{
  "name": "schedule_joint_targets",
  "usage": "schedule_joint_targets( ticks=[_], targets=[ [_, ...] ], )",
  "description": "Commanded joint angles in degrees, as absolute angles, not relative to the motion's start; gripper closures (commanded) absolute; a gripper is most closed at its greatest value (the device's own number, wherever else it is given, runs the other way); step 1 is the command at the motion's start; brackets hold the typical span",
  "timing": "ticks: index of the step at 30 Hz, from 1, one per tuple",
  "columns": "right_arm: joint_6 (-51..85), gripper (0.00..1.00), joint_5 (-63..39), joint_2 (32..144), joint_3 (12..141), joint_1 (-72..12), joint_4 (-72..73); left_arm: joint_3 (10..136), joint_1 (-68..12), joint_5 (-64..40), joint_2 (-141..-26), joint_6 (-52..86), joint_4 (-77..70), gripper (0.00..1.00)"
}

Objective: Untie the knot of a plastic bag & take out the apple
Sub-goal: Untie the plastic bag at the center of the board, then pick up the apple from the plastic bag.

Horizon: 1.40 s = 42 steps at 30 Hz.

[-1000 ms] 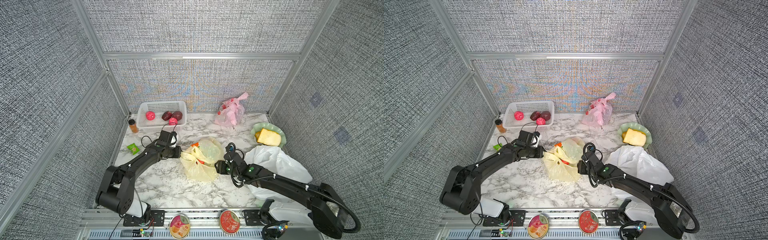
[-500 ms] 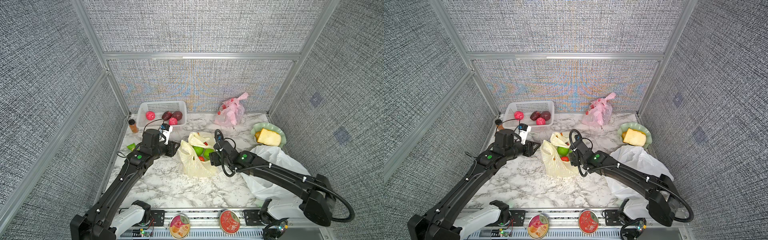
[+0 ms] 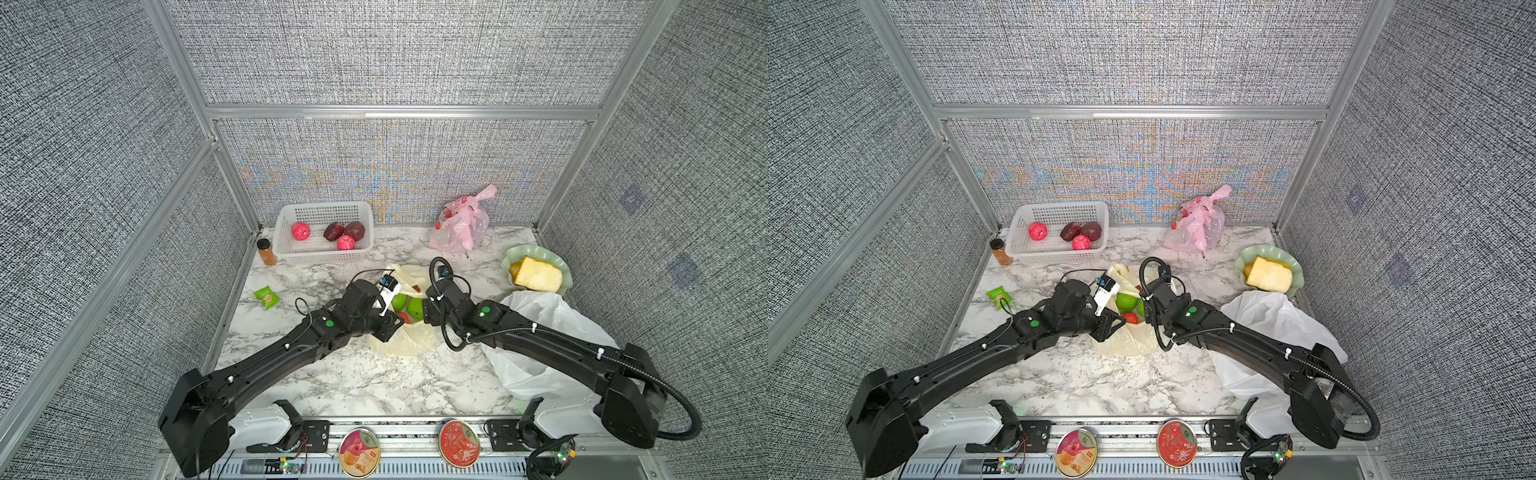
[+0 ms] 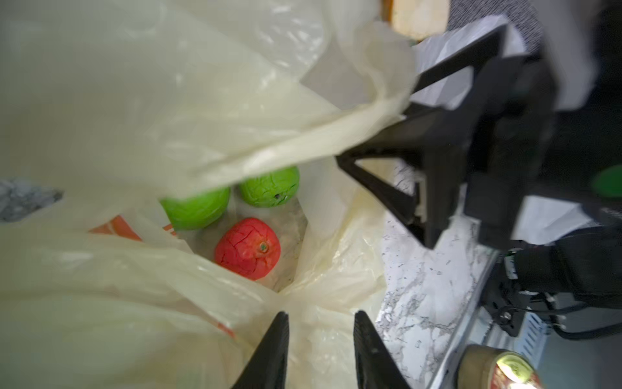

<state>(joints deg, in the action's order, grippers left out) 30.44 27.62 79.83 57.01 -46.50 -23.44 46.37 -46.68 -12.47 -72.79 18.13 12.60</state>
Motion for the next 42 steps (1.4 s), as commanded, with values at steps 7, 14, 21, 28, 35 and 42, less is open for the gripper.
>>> schedule_joint_targets(
  ticks=[7, 14, 21, 28, 35, 42],
  targets=[
    [36.85, 0.16, 22.11, 86.98, 58.00, -44.38, -17.92, 29.91, -51.94, -11.43, -69.82, 28.26, 1.81, 0.65],
    [37.86, 0.34, 19.12, 85.41, 54.67, -45.28, -16.82, 30.10, -52.90, -8.63, -63.85, 28.55, 7.05, 0.65],
    [37.95, 0.73, 16.95, 78.72, 46.12, -46.39, -13.04, 43.86, -53.70, -4.39, -59.64, 22.75, 12.79, 0.68],
    [37.73, 0.95, 15.10, 77.28, 43.95, -46.49, -11.42, 47.78, -56.66, -0.46, -67.86, 21.87, 8.87, 0.68],
    [38.93, 1.00, 12.24, 77.37, 42.75, -46.58, -9.02, 49.80, -56.85, 9.84, -79.96, 27.37, 8.49, 0.63],
    [39.38, 1.00, 11.64, 77.53, 42.44, -46.67, -8.14, 58.00, -56.87, 19.28, -91.47, 26.23, 18.32, 0.53]
  ],
)
